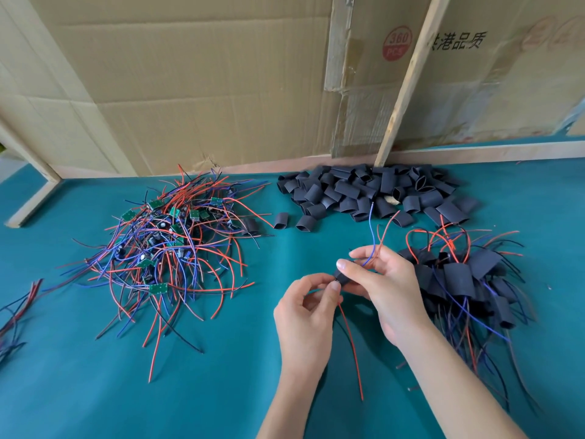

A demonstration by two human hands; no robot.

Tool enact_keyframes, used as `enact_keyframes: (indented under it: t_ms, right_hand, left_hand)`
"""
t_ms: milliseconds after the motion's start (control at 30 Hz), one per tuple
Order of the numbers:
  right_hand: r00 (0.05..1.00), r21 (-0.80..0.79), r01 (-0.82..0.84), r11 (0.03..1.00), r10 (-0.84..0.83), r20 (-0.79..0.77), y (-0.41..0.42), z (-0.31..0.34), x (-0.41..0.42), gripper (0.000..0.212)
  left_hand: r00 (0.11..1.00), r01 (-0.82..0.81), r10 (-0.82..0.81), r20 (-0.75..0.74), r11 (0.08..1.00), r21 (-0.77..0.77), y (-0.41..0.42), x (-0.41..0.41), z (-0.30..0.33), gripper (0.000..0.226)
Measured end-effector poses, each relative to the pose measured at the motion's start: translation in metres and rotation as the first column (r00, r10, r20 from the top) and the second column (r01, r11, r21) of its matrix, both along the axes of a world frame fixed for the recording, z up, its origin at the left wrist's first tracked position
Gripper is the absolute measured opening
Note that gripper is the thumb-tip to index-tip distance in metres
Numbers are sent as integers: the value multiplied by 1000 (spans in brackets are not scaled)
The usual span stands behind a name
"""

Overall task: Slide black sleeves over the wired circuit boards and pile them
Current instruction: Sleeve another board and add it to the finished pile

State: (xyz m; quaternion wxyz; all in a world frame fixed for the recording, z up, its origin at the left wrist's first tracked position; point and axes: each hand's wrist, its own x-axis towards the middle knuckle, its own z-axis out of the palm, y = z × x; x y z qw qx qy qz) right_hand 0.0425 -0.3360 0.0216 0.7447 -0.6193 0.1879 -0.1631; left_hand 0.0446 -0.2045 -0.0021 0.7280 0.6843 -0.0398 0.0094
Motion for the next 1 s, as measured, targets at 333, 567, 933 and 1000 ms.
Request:
enact_keyframes:
  t_ms: [333, 567, 933, 1000]
  right_hand:
    - [997, 51, -65, 997, 67, -39, -4, 5, 0, 14]
    - [981, 85, -182, 980, 188, -57, -2, 6, -2, 15]
    - [989, -146, -117, 982, 102, -107, -8, 17, -5, 20]
    - [990, -204, -84, 975, 59, -125, -22, 28, -9, 20]
  left_hand:
    - [999, 41, -40, 8, 999, -9, 1, -1, 3, 29]
    - [1000, -14, 13, -21, 999, -35, -4, -2, 2, 18]
    - [993, 95, -98, -62, 994, -52, -1, -4, 10, 11]
    - [993, 81, -86, -75, 995, -64, -1, -3, 10, 14]
